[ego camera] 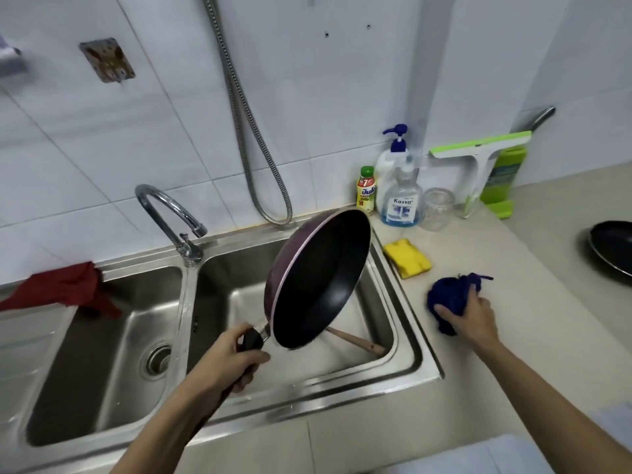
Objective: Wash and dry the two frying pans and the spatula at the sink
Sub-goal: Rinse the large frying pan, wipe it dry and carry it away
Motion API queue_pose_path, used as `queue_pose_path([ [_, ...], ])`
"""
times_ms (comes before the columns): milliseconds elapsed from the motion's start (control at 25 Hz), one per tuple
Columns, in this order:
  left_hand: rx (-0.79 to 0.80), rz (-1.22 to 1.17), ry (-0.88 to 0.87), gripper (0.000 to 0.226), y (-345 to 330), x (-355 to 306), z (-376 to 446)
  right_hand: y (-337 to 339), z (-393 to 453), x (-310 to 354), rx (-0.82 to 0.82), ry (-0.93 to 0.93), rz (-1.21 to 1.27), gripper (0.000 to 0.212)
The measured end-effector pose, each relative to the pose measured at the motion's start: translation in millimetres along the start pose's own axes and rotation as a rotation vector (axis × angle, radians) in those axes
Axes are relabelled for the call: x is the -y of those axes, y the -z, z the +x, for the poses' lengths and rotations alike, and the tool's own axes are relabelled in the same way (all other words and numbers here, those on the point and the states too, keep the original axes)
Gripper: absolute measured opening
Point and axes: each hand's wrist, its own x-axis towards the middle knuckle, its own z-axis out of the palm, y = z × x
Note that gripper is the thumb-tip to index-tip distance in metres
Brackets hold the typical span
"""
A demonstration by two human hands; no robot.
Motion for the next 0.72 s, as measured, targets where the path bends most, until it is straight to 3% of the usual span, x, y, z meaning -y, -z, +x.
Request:
queue_pose_path([
  [80,0.057,-0.004,-0.001,0.015,1.3,-7.5,-5.1,-3.2,-15.0,16.6,-0.183,0.058,-0.224,0.091],
  [160,0.13,-0.029,-0.006,0.013,-4.6,-13.6,-10.8,-12.9,-36.1,38.6,-0.243,0.156,-0.192,0.076],
  [280,0.27,-0.098,0.006,0.02,-18.6,-19.2,-14.6,-24.2,-71.4,53.7,0.165,0.005,0.36,0.058],
  [320,0.311,-0.116,0.014,0.024,-23.4,-21.0,-13.8,-25.4,-82.1,50.7,0.171,-0.03,0.509,0.047],
  [400,0.4,-0.139,0.017,0.02,-33.8,-27.3,-10.8,-14.4,-100.2,40.6,0.003,0.02,0.615,0.03],
  [480,0.497,-0.101,-0.021,0.013,-50.8,-35.3,-6.4,13.6,-117.5,29.3,-0.203,0.062,0.65,0.031],
  [600,0.564,0.113,-0.122,0.019,-96.1,-44.3,-4.1,73.7,-142.1,9.9,-0.451,0.093,0.592,0.033],
  [720,0.535,0.371,-0.26,0.014,-160.6,-49.9,-5.4,125.0,-164.1,-26.6,-0.572,0.055,0.493,0.033],
])
